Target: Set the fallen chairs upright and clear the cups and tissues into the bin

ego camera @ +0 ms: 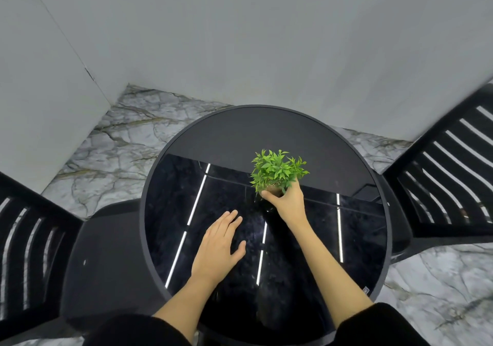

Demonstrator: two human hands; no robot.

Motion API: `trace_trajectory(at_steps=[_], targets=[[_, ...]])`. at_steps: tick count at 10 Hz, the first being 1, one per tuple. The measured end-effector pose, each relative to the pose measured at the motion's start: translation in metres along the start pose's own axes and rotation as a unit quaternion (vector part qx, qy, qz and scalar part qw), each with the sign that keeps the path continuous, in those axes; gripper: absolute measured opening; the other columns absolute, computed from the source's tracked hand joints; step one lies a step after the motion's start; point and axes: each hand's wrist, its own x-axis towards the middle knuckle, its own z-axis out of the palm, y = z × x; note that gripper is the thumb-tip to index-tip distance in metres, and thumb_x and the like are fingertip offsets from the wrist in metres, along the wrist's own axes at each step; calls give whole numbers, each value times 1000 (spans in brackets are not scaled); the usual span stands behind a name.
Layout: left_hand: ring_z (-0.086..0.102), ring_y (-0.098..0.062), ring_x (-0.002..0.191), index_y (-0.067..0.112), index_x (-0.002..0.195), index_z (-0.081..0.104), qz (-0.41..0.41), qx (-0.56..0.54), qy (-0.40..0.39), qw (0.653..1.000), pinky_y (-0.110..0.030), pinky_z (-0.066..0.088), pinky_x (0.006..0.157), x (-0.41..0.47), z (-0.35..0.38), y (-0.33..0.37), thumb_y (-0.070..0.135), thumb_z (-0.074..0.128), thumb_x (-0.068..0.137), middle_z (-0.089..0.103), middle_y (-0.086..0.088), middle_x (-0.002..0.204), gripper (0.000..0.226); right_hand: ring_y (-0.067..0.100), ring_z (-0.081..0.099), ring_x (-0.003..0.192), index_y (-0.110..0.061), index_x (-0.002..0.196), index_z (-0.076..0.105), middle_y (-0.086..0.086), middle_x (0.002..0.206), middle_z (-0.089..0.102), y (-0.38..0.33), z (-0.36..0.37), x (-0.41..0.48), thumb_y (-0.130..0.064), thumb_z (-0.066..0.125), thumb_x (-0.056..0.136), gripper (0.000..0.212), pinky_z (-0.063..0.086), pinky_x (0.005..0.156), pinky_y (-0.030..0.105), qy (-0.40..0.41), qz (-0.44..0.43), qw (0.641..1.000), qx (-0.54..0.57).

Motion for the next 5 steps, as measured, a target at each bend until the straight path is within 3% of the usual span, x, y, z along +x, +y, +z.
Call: trace_trajectory(at_steps=[1, 2, 3, 4, 5], targets=[[31, -5, 133, 22, 130, 48, 3, -3, 8, 1000, -22, 27, 111, 0, 1, 0, 46, 39, 83, 49, 6, 141, 54, 13, 49, 107, -10, 122, 45, 2, 119, 52, -5, -9, -8, -7, 77, 72, 60, 43, 103, 37, -22, -3, 1000, -10], [31, -3, 132, 24, 129, 48, 6, -3, 11, 1000, -23, 19, 111, 0, 0, -2, 47, 40, 82, 50, 8, 140, 53, 15, 40, 122, -16, 135, 35, -1, 126, 40, -21, -37, -32, -4, 74, 74, 74, 32, 106, 29, -9, -32, 998, -47], [29, -2, 130, 26, 128, 48, 8, -37, -18, 999, -16, 21, 111, -3, 3, -2, 48, 42, 81, 51, 11, 138, 52, 11, 37, 127, -21, 139, 31, -4, 136, 37, -55, -61, -50, -12, 72, 78, 73, 28, 111, 29, 14, -59, 997, -56], [33, 0, 129, 27, 122, 48, 60, -66, 35, 995, -11, 8, 112, 0, 26, -11, 49, 47, 74, 30, 25, 146, 52, 2, 42, 128, -35, 132, 38, -18, 137, 44, -149, -118, -96, -39, 70, 76, 65, 39, 110, 34, 59, -223, 971, 69], [23, -3, 140, 24, 121, 47, 163, -9, 72, 984, -6, 10, 110, 12, 18, -12, 41, 53, 82, 23, 23, 151, 43, 9, 48, 127, -32, 130, 40, -15, 135, 50, -213, -158, -140, -50, 66, 75, 64, 45, 104, 27, 70, -353, 926, 112]])
